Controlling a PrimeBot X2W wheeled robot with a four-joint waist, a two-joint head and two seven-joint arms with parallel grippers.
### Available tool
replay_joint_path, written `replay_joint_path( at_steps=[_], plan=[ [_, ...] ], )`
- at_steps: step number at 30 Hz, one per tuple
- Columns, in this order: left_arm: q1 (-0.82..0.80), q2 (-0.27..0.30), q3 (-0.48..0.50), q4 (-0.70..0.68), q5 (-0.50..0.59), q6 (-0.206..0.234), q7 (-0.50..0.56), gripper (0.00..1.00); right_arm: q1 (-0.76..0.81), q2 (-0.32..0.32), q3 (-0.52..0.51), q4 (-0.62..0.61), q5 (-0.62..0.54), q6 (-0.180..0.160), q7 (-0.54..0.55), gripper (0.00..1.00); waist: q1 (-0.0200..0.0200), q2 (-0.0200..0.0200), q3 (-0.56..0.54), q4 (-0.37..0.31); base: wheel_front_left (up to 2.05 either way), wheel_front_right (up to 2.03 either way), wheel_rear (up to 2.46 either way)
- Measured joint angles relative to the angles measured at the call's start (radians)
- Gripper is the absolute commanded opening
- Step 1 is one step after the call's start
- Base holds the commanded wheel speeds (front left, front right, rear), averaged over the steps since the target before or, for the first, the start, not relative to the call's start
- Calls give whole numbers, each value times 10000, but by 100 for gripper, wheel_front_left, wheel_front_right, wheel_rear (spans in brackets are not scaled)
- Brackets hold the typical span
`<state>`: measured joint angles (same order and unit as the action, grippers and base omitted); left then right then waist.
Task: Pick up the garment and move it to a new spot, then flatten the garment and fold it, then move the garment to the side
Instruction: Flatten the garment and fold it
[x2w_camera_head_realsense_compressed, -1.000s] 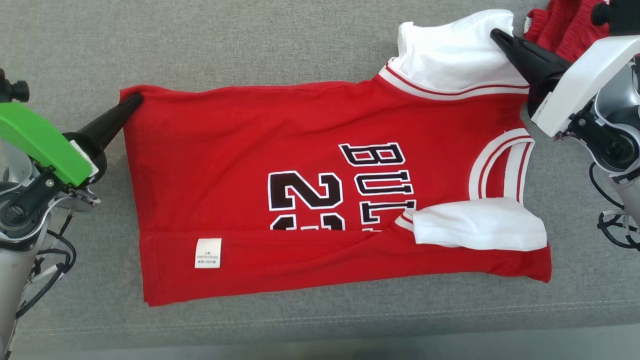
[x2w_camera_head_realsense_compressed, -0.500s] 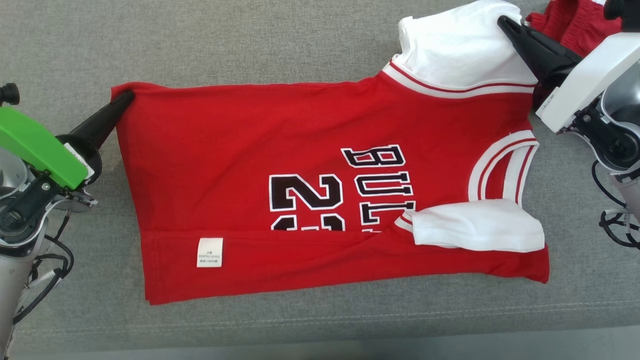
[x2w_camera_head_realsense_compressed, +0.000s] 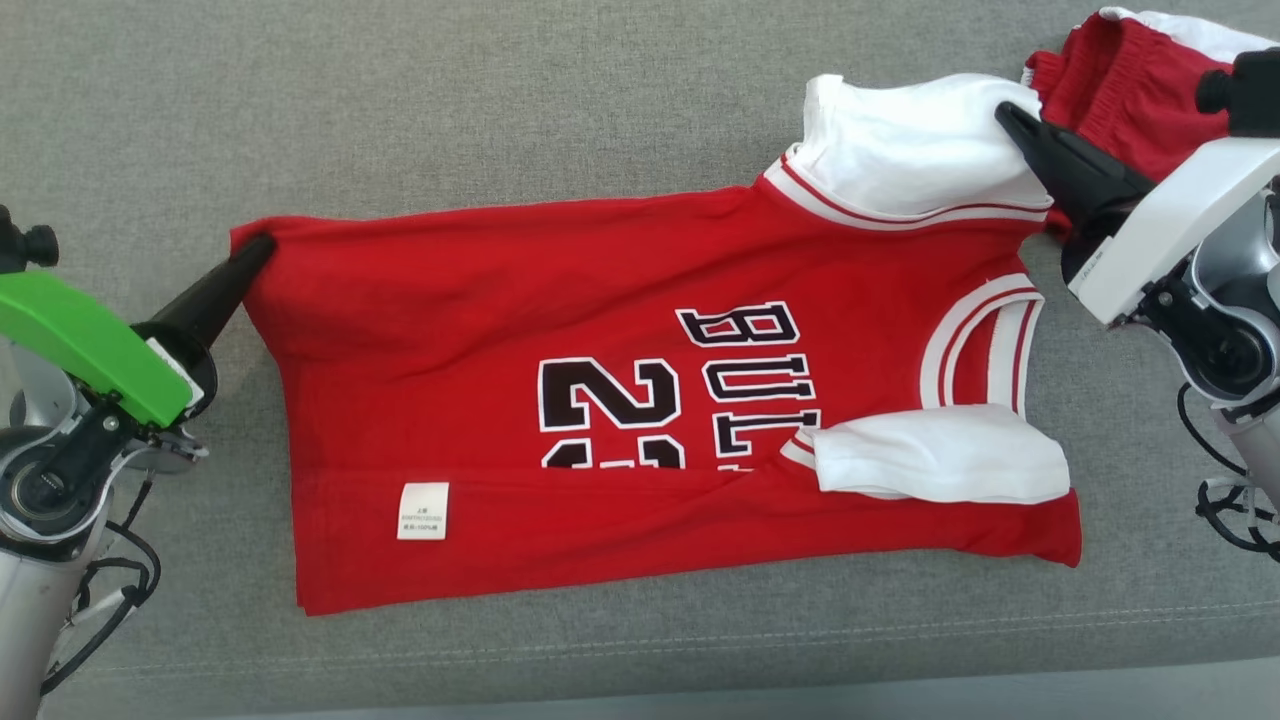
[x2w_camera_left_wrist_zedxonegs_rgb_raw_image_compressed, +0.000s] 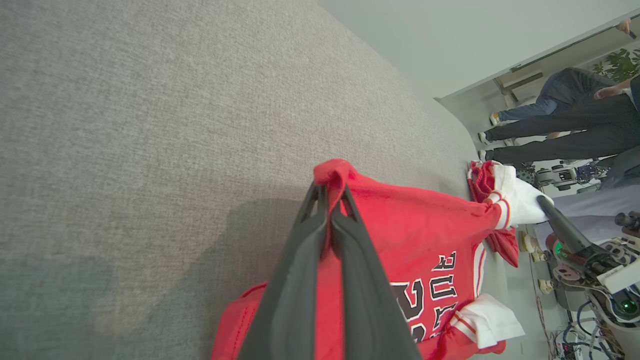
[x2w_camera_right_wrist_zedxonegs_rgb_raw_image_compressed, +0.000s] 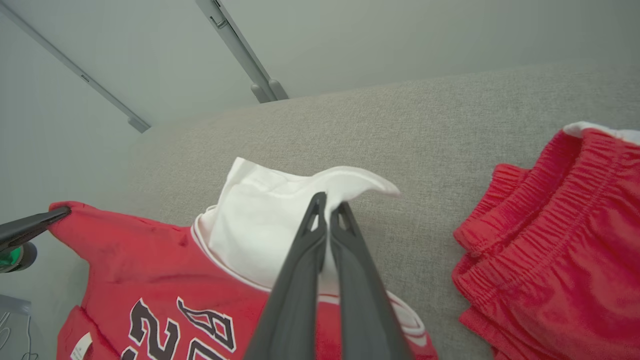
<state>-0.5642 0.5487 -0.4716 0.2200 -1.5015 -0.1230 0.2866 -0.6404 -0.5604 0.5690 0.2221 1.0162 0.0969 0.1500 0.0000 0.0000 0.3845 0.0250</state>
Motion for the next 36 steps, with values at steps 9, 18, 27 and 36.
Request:
replay_joint_path(
  at_steps=[9,18,27,36],
  plan=[
    [810,-2,-140,2,-17,0,-150,0,1093,13,42,-63,330,13,-236,0,0,0,-569,-2,0,0,0],
    [2048,-12,-221,-23,-359,0,-351,0,2458,-36,128,-424,761,61,-416,0,0,0,-1284,-8,0,0,0],
    [2691,-17,-288,-288,-435,0,-470,0,3094,-242,19,-890,934,-125,-474,0,0,0,-1566,6,0,0,0],
    [3057,-2,-290,-447,-458,0,-600,0,3690,-414,-27,-1260,1030,-301,-529,0,0,0,-1683,-4,0,0,0]
  ],
)
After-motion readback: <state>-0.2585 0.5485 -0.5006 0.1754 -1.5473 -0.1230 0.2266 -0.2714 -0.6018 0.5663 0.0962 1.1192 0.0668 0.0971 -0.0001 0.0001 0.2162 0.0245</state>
